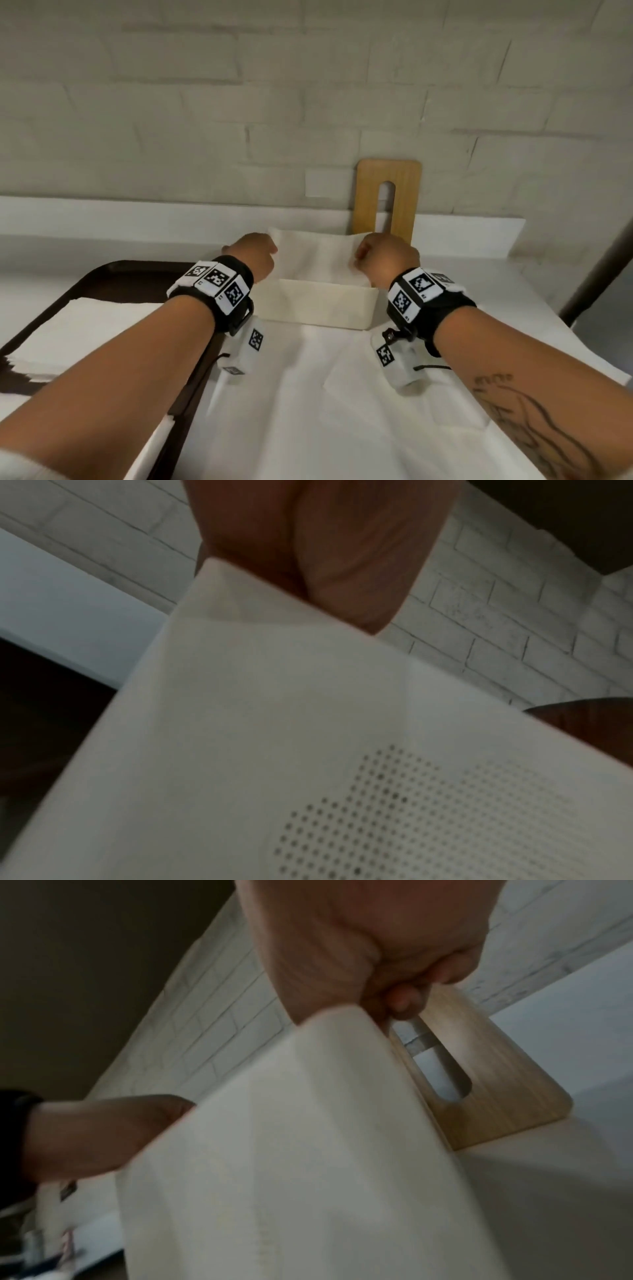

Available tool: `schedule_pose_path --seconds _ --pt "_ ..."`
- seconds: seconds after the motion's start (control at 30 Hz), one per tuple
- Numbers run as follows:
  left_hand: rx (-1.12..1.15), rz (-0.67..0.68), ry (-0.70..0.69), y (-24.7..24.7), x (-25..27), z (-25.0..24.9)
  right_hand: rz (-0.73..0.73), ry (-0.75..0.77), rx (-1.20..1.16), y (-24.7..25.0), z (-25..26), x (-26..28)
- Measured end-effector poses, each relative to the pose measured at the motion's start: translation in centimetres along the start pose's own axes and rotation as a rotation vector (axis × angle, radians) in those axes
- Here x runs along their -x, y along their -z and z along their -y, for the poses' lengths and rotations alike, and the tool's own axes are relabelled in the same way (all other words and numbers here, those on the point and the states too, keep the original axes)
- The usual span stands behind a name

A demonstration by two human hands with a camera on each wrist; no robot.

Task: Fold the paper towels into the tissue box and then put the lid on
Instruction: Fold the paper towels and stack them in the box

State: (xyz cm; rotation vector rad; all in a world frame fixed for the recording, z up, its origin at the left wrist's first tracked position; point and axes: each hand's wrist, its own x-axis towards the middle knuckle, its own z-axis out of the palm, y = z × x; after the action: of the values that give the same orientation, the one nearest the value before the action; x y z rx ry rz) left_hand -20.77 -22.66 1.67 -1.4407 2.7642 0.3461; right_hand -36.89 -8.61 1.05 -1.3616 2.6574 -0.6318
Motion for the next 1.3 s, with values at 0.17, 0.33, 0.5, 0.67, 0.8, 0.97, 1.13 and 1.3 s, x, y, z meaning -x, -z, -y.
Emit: schedule_pose_path --seconds 0.17,0.33,0.5,0.67,0.8,0.97,1.13,1.3 --pt "-0.131 0.035 0.083 -1.1 -1.6 0.0 0.148 -0.036 0.387 -1.7 0.8 -1.6" --pt "-0.205 0.051 0.071 -1.1 -1.8 -0.1 0.266 -0.035 0.47 -1.6 1.3 -1.6" --pt "-0.278 0.157 0.019 -0.8 -1.4 -0.4 0.385 -0.063 0.568 -1.4 2.1 -1.7" --pt "-0.341 0.168 0.001 0.0 0.1 -1.6 0.397 0.077 0.456 0.5 1.8 -1.1" --pt "-0.34 -0.004 0.025 1.4 1.9 -3.2 0.182 0.098 -0.119 6.6 -0.5 1.7" --pt "-0.124 -0.133 -0.175 2.5 5.4 -7.4 0.105 -0.106 -0.402 13.6 -5.7 7.5" --pt "0.336 0.056 -0.354 -0.1 10.9 -13.3 0.069 -0.31 -0.5 15.0 -11.3 13.5" --pt "0.483 0.31 -0.405 -5.1 14.9 -17.8 0.165 -0.49 -0.402 12.5 -16.0 18.3"
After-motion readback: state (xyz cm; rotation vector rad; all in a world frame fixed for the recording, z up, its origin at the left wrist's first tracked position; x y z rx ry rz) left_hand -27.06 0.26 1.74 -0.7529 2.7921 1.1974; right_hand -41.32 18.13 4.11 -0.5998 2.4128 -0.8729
